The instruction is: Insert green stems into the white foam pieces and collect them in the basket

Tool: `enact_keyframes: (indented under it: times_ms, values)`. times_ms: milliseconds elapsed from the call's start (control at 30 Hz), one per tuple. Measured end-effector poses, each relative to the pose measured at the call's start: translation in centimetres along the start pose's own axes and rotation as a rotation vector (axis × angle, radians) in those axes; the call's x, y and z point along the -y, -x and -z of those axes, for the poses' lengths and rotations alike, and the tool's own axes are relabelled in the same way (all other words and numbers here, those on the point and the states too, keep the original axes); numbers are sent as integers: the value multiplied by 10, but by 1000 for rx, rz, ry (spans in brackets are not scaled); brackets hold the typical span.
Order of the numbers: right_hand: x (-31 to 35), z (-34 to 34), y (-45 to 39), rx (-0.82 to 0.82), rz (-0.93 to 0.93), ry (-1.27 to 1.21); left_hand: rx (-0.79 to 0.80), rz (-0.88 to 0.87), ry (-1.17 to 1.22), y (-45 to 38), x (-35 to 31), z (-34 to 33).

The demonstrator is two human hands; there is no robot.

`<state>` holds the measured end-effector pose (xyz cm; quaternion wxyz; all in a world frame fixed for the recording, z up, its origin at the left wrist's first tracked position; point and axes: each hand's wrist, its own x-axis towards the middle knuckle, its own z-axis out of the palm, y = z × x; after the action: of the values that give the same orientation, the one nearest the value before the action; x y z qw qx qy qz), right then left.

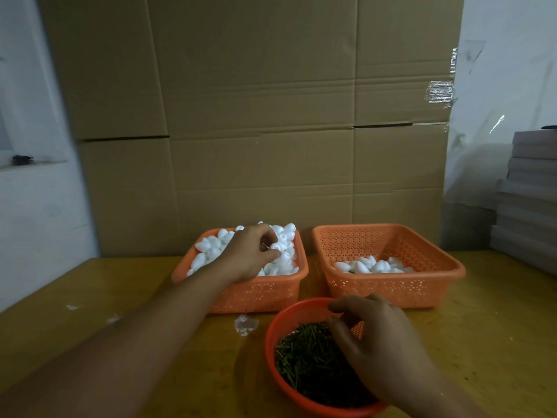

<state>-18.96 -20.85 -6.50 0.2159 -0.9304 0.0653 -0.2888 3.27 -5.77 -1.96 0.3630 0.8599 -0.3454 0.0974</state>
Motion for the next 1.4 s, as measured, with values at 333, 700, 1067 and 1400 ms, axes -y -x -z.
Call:
enact_keyframes:
  times_ms: [333, 700, 1067, 1400]
  values:
    - [3, 1, -1, 17, -7, -16, -113, -202, 360, 66, -41, -9]
    - [3, 5, -3, 258, 31, 92, -8, -120, 628, 121, -45, -21]
    - [13, -5, -11, 590, 31, 311, 117, -8, 884, 131, -47, -25]
    - [12, -8, -8, 415, 32, 242, 131, 189, 1149, 137, -59, -24]
